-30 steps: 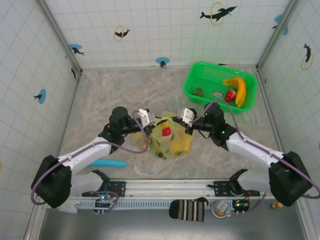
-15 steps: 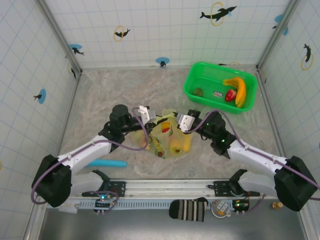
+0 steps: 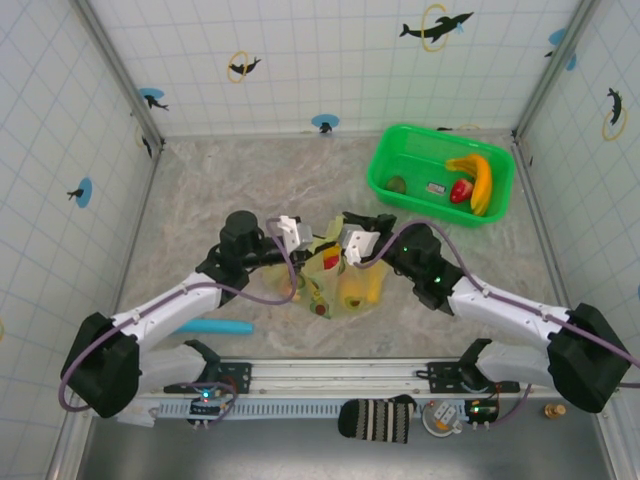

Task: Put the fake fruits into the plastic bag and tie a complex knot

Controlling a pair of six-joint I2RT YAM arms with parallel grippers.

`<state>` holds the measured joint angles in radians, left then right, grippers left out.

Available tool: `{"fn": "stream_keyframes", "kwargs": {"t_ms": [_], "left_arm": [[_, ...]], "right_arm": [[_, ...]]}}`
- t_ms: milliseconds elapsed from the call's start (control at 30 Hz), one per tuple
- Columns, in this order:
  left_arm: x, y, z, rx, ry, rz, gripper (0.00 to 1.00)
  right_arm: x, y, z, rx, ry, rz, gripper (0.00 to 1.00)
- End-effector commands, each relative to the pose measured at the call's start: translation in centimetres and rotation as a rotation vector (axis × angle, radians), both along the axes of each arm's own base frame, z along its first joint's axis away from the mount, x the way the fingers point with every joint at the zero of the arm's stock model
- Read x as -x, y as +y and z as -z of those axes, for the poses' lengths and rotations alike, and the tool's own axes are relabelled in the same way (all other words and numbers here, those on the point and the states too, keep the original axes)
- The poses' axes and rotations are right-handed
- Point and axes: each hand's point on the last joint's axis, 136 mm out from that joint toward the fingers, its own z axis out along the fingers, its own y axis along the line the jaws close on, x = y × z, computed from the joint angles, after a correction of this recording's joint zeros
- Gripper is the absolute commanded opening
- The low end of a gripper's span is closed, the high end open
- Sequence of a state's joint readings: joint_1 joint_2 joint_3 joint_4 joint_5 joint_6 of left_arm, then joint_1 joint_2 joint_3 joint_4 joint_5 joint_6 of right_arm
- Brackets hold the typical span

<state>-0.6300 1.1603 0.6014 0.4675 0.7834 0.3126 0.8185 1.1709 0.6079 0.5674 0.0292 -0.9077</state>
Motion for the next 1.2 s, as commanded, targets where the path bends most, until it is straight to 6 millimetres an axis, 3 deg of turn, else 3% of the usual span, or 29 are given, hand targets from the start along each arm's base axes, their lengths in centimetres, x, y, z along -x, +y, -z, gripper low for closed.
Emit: {"fn": "stream_keyframes", "kwargs": {"t_ms": [0, 300, 533, 833, 900, 1000, 1100, 1167], "left_arm": [[1.4, 0.0, 0.8, -0.035, -0.085, 0.036, 0.0], [1.5, 0.5, 2.7, -0.077, -0.157, 0.005, 0.0], [0.6, 0.6, 4.2, -0.105, -0.156, -0.044, 0.0], [0.0, 0.1, 6.6, -0.181, -0.144, -0.058, 0.0], [-0.1, 0.1, 6.8, -0.192, -0.158, -0.067, 0.0], [-0.1, 0.1, 7.0, -0.202, -0.168, -0.073, 0.0], [-0.1, 0.0, 7.0, -0.203, -0.167, -0.07, 0.0], [0.0, 0.0, 7.0, -0.204, -0.171, -0.069, 0.0]], "right_arm": [[-0.4, -0.2, -1.5, -0.093, 0.043, 0.023, 0.23], [-0.6, -1.1, -1.0, -0.26, 0.201, 0.048, 0.29], [-0.1, -2.0, 1.7, -0.332, 0.421, 0.044, 0.34], [0.3, -3.5, 3.0, -0.383, 0.577, 0.102, 0.43], [0.9, -3.4, 2.9, -0.383, 0.632, 0.079, 0.46], [1.4, -3.4, 2.4, -0.427, 0.734, 0.047, 0.4], [1.4, -3.5, 1.1, -0.525, 0.864, 0.023, 0.37], [0.2, -4.0, 0.4, -0.609, 0.947, 0.077, 0.36]]}}
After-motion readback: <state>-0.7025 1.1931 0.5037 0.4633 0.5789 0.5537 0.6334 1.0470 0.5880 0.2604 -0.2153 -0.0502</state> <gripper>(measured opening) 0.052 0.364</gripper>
